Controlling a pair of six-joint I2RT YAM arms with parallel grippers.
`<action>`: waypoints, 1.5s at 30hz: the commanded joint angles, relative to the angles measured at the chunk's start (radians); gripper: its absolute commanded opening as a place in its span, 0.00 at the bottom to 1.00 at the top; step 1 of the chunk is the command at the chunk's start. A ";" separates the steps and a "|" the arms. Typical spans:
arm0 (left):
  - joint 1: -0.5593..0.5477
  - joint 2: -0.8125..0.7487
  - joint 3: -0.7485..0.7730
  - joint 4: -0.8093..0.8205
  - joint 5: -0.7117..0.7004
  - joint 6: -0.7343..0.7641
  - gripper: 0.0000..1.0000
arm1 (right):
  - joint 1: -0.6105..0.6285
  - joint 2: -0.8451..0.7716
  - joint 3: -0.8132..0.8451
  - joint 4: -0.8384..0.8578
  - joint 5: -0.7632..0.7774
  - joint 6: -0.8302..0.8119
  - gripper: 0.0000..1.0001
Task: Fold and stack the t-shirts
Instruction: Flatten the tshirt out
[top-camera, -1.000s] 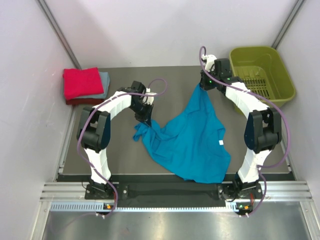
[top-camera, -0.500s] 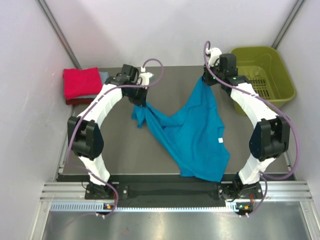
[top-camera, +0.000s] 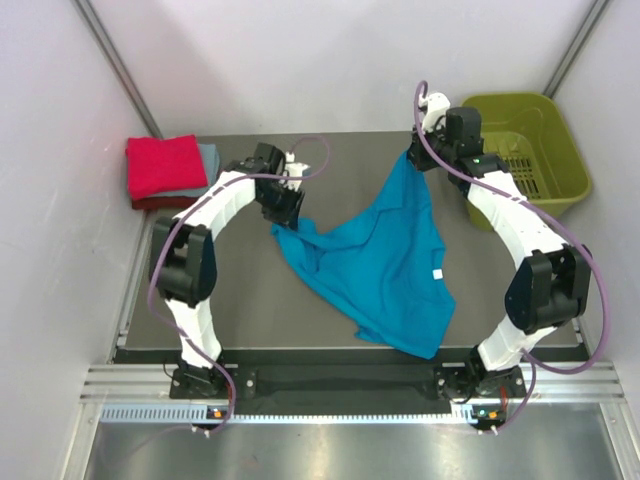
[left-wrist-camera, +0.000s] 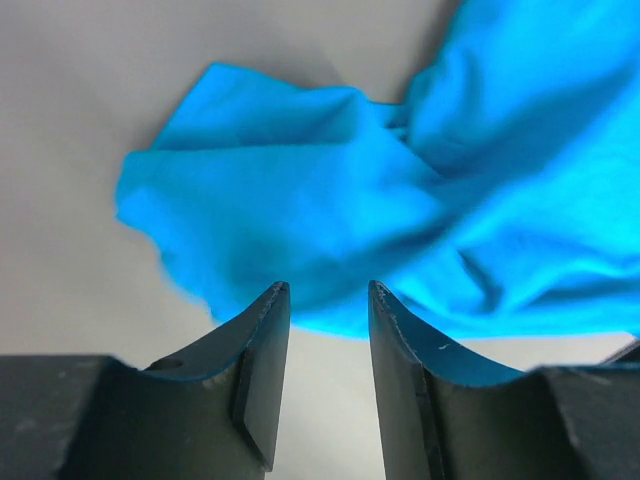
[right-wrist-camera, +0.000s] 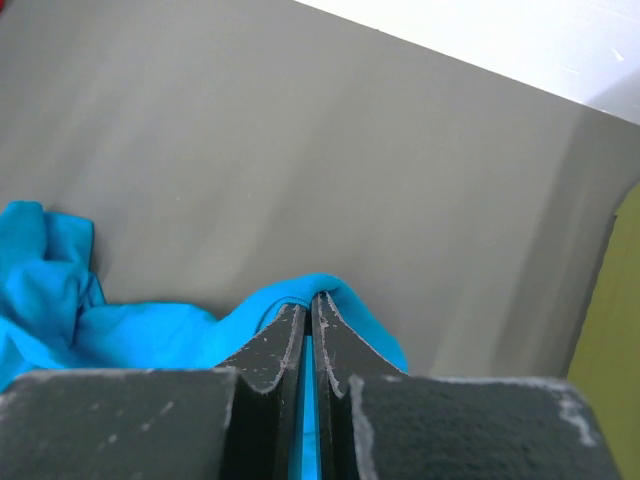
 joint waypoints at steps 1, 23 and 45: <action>0.005 0.056 0.054 0.014 -0.013 -0.054 0.43 | 0.014 -0.013 0.013 0.040 -0.018 0.010 0.00; 0.053 -0.212 -0.304 0.202 -0.199 0.128 0.42 | 0.014 -0.003 -0.005 0.053 -0.028 0.024 0.00; 0.106 -0.031 -0.314 0.459 -0.165 0.167 0.40 | 0.045 -0.005 0.010 0.034 0.012 -0.024 0.00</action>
